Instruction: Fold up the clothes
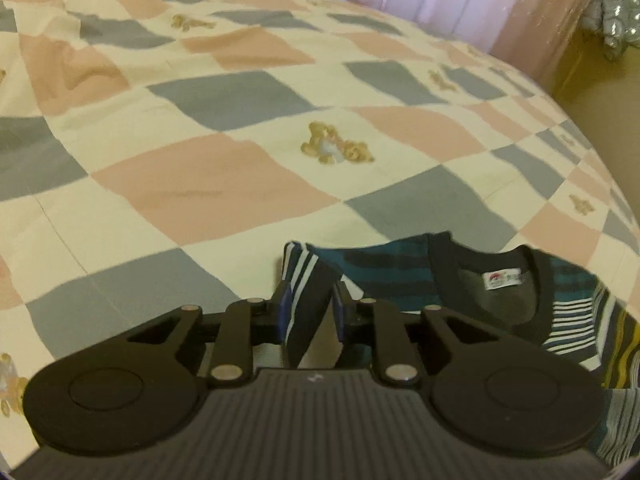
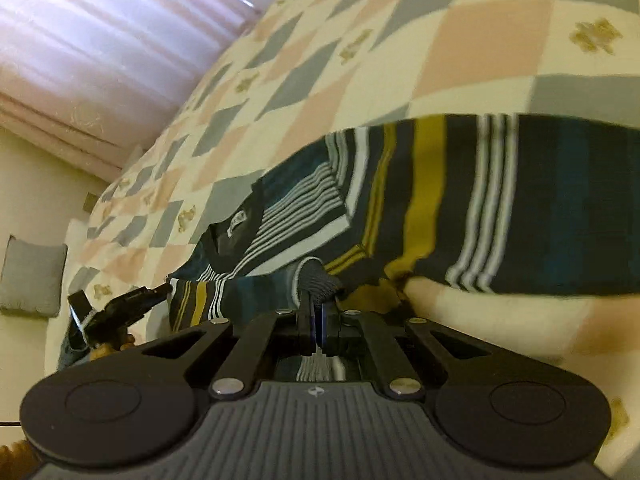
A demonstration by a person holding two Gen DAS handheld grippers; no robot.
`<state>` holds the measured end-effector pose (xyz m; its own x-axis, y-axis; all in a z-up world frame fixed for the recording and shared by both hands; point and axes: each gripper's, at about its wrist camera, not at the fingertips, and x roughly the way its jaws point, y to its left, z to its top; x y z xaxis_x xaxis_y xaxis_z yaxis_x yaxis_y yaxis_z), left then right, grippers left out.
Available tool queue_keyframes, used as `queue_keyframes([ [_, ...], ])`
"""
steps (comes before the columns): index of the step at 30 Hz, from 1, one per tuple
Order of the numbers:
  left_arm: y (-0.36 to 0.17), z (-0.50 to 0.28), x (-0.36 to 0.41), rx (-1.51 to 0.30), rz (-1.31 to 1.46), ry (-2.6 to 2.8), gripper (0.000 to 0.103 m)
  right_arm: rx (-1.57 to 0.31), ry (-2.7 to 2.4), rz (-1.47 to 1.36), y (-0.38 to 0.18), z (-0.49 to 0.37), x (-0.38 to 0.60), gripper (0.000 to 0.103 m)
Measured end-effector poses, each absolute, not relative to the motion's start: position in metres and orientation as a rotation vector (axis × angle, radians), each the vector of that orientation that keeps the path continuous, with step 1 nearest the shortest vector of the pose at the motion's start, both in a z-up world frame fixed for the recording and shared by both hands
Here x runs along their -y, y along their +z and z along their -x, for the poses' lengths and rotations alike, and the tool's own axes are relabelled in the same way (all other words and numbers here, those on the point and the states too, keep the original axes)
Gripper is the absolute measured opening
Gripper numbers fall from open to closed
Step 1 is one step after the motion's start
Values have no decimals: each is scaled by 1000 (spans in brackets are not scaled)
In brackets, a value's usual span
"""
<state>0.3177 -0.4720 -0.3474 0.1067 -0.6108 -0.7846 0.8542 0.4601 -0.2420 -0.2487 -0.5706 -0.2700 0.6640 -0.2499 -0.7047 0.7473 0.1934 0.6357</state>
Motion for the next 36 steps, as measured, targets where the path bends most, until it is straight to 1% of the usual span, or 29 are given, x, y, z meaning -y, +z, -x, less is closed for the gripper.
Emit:
queue_keyframes([
  [4,-344,-316,477,-949,-364,-1118,17,-503,-692,-1165,-270,235,571,3],
  [6,-347,-315,476,-984,-384,-1126,17,-537,-683,-1174,-274,232,570,3],
  [9,-338,-300,451,-1001,-433,-1206,18,-579,-708,-1166,-277,233,571,7],
  [11,-329,-283,422,-987,-490,-1269,20,-582,-712,-1161,-277,232,573,7],
  [13,-321,-260,389,-956,-568,-1322,29,-581,-712,-1162,-279,230,575,7],
  [15,-318,-233,363,-897,-689,-1377,34,-576,-709,-1165,-281,228,575,7],
  [18,-331,-193,352,-770,-877,-1419,35,-562,-701,-1171,-284,223,574,7],
  [20,-349,-184,357,-744,-926,-1385,34,-546,-692,-1170,-281,218,573,7],
  [21,-357,-185,360,-748,-928,-1354,26,-537,-687,-1168,-279,216,573,7],
  [22,-362,-189,360,-747,-911,-1322,12,-529,-676,-1161,-276,213,572,7],
  [24,-365,-199,358,-770,-837,-1277,8,-514,-640,-1127,-263,205,573,7],
  [28,-350,-215,335,-743,-726,-1200,7,-458,-561,-1059,-233,192,573,7],
  [31,-348,-230,324,-787,-672,-1170,8,-438,-547,-1040,-224,186,572,6],
  [33,-358,-227,328,-766,-742,-1159,8,-440,-557,-1034,-224,184,572,6],
  [36,-377,-209,333,-702,-887,-1156,9,-525,-684,-1067,-256,195,578,4],
])
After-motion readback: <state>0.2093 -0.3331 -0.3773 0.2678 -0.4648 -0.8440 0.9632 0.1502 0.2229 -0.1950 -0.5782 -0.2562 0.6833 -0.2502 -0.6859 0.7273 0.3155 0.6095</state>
